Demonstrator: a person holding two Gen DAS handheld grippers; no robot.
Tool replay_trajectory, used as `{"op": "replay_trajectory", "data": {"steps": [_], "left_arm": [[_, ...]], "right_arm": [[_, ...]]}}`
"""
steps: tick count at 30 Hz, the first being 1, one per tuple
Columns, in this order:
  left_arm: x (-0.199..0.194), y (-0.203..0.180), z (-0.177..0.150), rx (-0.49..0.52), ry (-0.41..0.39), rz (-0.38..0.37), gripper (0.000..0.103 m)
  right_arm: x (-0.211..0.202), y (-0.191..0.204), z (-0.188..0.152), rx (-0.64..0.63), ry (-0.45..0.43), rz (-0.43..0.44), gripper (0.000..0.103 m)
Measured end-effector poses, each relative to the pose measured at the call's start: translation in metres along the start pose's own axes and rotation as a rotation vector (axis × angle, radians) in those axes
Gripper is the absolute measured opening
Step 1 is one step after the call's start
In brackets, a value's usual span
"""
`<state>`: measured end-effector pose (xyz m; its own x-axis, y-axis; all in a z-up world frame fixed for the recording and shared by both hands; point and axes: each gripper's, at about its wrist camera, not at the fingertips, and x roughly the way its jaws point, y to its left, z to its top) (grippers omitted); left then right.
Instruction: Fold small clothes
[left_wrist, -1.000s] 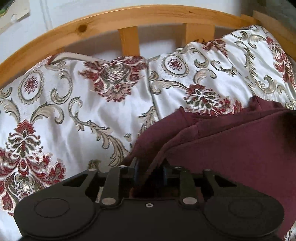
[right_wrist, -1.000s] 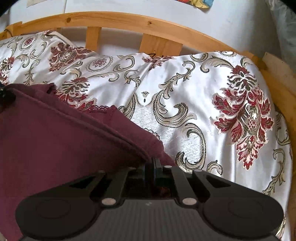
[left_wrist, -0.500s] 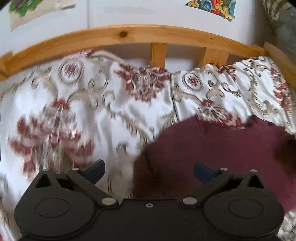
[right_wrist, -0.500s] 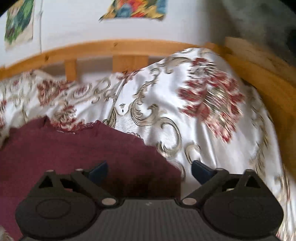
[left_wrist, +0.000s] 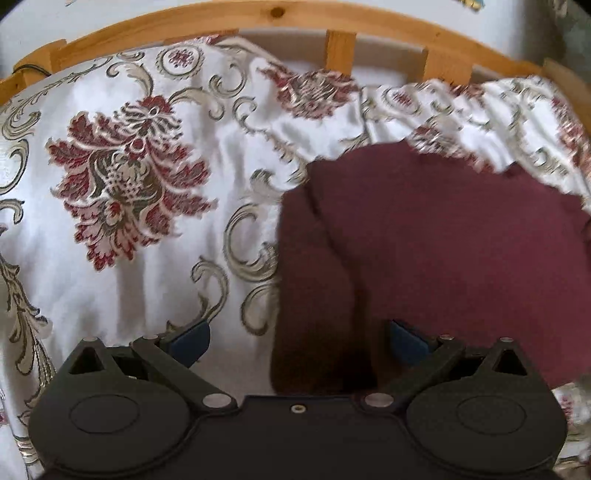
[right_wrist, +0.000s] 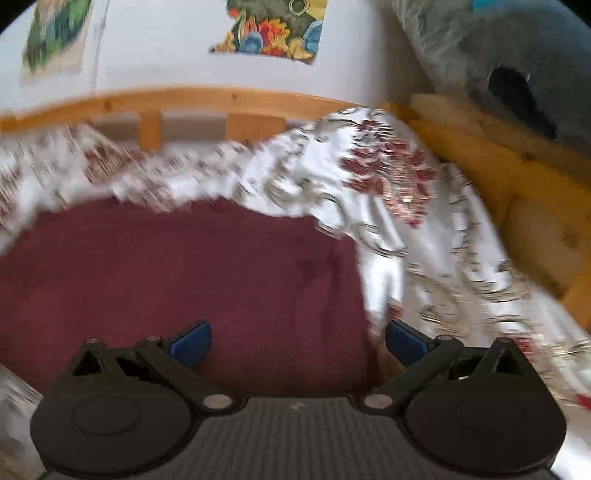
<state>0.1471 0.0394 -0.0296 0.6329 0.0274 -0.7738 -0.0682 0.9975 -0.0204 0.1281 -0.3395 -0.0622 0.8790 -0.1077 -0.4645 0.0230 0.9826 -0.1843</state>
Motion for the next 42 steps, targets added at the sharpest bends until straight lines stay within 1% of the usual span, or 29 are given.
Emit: {"op": "replay_trajectory", "data": {"steps": [2,3,5,7,10,14,17,19,24,26,28,30,32,34,37,38,40,41,42], "left_arm": [[0.006,0.004,-0.002,-0.022,0.029,0.004,0.102],[0.009,0.007,-0.003,-0.045,0.049,-0.003,0.102],[0.013,0.015,-0.005,-0.106,0.075,-0.027,0.102],[0.015,0.023,-0.005,-0.158,0.092,-0.052,0.102],[0.015,0.027,-0.006,-0.174,0.101,-0.065,0.102],[0.014,0.026,-0.007,-0.168,0.102,-0.061,0.102],[0.016,0.026,-0.005,-0.171,0.108,-0.064,0.102],[0.017,0.028,-0.005,-0.176,0.113,-0.071,0.102],[0.020,0.030,-0.005,-0.180,0.119,-0.084,0.103],[0.020,0.031,-0.005,-0.180,0.119,-0.087,0.103],[0.020,0.032,-0.005,-0.180,0.119,-0.092,0.103],[0.020,0.033,-0.005,-0.181,0.120,-0.097,0.103],[0.020,0.034,-0.005,-0.184,0.121,-0.101,0.103],[0.021,0.034,-0.005,-0.184,0.121,-0.102,0.103],[0.022,0.033,-0.006,-0.178,0.121,-0.099,0.103],[0.022,0.033,-0.006,-0.175,0.121,-0.097,0.103],[0.023,0.032,-0.006,-0.170,0.120,-0.096,0.103],[0.023,0.032,-0.006,-0.168,0.118,-0.095,0.103],[0.024,0.031,-0.006,-0.167,0.117,-0.095,0.103]], "right_arm": [[0.005,0.007,-0.009,-0.040,0.034,-0.107,0.103],[0.008,0.007,-0.014,-0.038,0.052,-0.124,0.103],[0.007,0.002,-0.022,0.000,0.046,-0.115,0.103],[0.007,0.002,-0.023,-0.005,0.038,-0.112,0.103],[0.003,0.003,-0.019,-0.001,0.035,-0.128,0.103],[-0.009,0.005,-0.011,0.037,-0.021,-0.156,0.103],[-0.020,0.011,0.001,0.045,-0.084,-0.145,0.103],[-0.023,0.018,0.009,0.039,-0.108,-0.111,0.103],[-0.026,0.046,0.021,-0.014,-0.135,-0.044,0.103],[-0.026,0.058,0.022,-0.062,-0.142,-0.040,0.103],[-0.024,0.066,0.021,-0.109,-0.129,-0.087,0.103],[-0.019,0.064,0.018,-0.118,-0.094,-0.154,0.103],[-0.014,0.052,0.015,-0.066,-0.033,-0.229,0.103],[-0.010,0.034,0.011,0.018,0.038,-0.287,0.103],[-0.007,0.009,0.002,0.128,0.102,-0.327,0.103],[-0.009,0.005,0.001,0.150,0.109,-0.341,0.103],[-0.013,0.003,0.000,0.155,0.082,-0.352,0.103],[-0.016,0.006,0.002,0.145,0.056,-0.343,0.103],[-0.018,0.011,0.004,0.125,0.022,-0.310,0.103]]}}
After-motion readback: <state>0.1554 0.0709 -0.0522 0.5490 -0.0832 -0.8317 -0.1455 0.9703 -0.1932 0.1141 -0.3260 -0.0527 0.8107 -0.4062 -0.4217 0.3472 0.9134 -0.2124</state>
